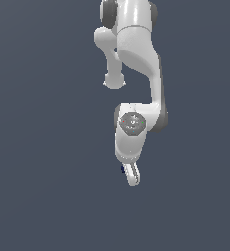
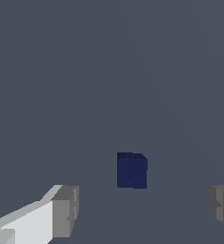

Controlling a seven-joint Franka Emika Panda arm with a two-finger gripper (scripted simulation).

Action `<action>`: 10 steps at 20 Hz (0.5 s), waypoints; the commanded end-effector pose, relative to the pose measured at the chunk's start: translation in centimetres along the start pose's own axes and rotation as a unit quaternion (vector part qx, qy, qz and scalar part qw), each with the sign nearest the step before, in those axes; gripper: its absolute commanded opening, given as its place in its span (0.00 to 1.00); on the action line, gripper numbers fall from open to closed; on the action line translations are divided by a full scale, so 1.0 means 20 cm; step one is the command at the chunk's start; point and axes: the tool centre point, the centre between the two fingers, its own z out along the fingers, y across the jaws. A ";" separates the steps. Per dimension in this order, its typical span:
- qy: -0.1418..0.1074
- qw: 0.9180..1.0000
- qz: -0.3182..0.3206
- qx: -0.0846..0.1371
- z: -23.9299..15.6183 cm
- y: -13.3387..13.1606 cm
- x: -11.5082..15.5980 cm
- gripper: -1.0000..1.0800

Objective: Pick up the object and move it to a goal position.

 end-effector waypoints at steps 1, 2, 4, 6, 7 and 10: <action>0.001 1.000 0.009 0.000 0.01 0.00 0.00 0.96; 0.001 1.000 0.011 0.000 0.01 -0.01 0.00 0.96; 0.001 1.000 0.012 0.000 0.01 -0.01 0.00 0.96; 0.001 1.000 0.010 0.000 0.01 0.00 0.00 0.96; 0.001 1.000 0.010 0.000 0.02 0.00 0.00 0.96; 0.001 1.000 0.011 0.000 0.06 0.00 0.00 0.96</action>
